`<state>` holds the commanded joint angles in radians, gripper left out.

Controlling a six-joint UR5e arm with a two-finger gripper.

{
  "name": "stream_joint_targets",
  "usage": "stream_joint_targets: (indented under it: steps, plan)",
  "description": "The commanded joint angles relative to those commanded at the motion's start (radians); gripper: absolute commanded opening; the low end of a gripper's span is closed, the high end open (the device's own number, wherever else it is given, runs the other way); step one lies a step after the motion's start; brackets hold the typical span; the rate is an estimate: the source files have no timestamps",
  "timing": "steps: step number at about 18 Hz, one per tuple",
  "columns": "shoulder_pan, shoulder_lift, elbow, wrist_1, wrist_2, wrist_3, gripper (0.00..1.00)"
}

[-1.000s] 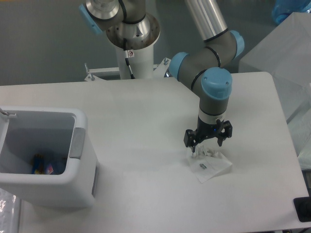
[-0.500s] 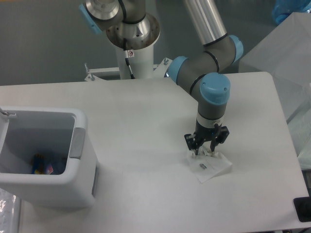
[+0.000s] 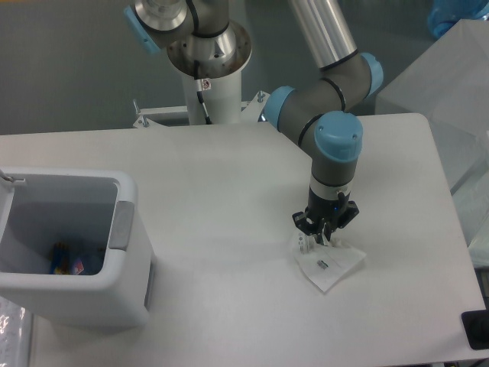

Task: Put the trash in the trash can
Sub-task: 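Pinch the white wrapper's raised edge and lift it, then carry the wrapper over the bin and release it inside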

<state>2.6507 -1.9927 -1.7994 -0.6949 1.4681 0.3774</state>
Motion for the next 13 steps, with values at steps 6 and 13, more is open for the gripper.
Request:
stream_joint_targets:
  steps: [6,13]
  plan:
    - [-0.02,0.162,0.076,-0.003,-0.188,-0.124,0.06]
    - [-0.092,0.247,0.29,-0.002,-0.376,-0.423,0.06]
